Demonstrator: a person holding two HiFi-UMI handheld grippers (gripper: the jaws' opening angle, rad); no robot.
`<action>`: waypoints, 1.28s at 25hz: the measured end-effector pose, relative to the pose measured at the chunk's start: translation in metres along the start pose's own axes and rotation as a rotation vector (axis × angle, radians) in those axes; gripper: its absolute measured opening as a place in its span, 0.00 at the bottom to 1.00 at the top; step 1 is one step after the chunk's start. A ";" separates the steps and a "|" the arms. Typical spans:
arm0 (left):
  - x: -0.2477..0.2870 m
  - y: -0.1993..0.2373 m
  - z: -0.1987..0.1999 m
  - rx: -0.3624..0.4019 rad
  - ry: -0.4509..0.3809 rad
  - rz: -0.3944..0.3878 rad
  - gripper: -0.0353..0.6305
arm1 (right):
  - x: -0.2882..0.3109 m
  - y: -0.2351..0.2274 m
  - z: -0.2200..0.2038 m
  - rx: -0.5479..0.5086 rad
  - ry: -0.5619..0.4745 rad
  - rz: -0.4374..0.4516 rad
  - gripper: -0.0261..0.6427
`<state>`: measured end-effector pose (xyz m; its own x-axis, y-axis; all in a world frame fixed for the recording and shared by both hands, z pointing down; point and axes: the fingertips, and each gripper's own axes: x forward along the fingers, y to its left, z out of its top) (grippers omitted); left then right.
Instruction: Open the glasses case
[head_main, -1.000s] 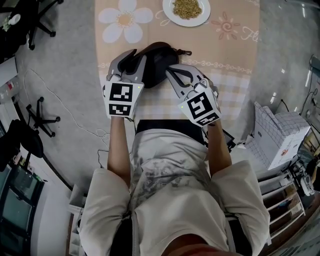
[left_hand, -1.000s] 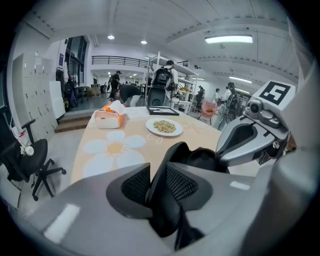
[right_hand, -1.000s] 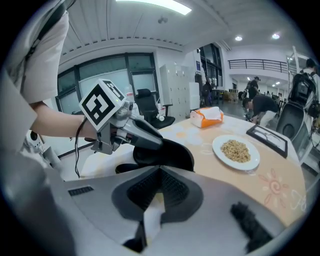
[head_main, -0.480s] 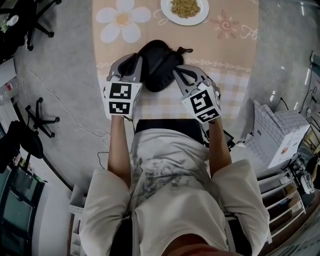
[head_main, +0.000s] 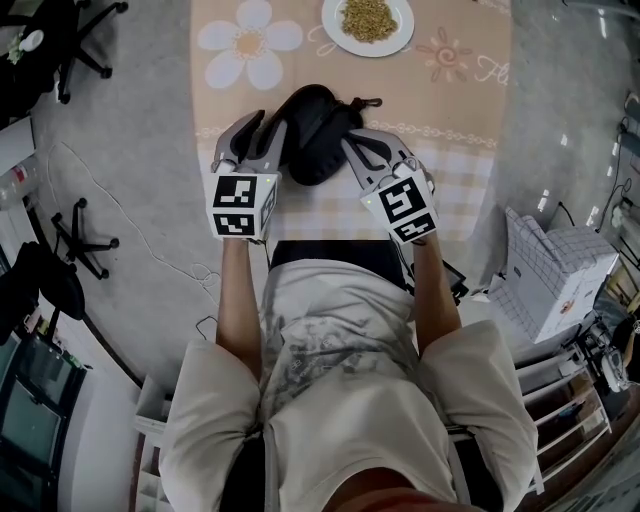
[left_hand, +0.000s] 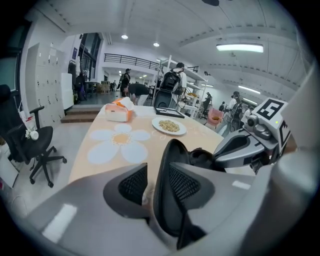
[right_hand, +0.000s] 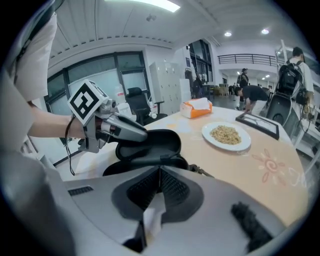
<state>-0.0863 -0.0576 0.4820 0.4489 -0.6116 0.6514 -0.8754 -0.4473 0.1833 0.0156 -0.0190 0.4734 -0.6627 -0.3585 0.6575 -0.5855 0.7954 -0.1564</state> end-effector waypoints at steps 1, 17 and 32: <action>-0.003 -0.001 0.002 0.001 -0.009 0.001 0.28 | -0.001 0.001 0.002 0.005 -0.010 0.003 0.07; -0.046 -0.006 0.032 0.046 -0.161 0.010 0.06 | -0.020 0.004 0.049 0.081 -0.212 0.029 0.06; -0.048 -0.025 0.021 -0.005 -0.159 -0.081 0.06 | -0.020 0.007 0.040 0.118 -0.188 0.046 0.06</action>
<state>-0.0820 -0.0304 0.4304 0.5403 -0.6693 0.5100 -0.8360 -0.4961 0.2346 0.0061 -0.0259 0.4299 -0.7588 -0.4164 0.5008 -0.5957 0.7546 -0.2751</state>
